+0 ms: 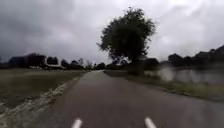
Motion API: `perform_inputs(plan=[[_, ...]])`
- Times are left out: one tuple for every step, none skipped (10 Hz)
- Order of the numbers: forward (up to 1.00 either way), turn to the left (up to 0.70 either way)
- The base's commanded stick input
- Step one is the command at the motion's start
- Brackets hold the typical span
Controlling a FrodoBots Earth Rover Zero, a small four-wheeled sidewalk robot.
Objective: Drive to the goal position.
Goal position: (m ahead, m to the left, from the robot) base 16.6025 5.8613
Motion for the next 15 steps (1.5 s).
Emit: perform_inputs(plan=[[0.36,0.03],[0.44,0.03],[0.53,0.04],[0.62,0.04],[0.71,0.05],[0.79,0.06],[0.84,0.06],[0.84,0.06],[0.84,0.06],[0.84,0.06],[0.84,0.06],[0.84,0.06],[0.84,0.06],[0.84,0.06],[0.84,0.06]])
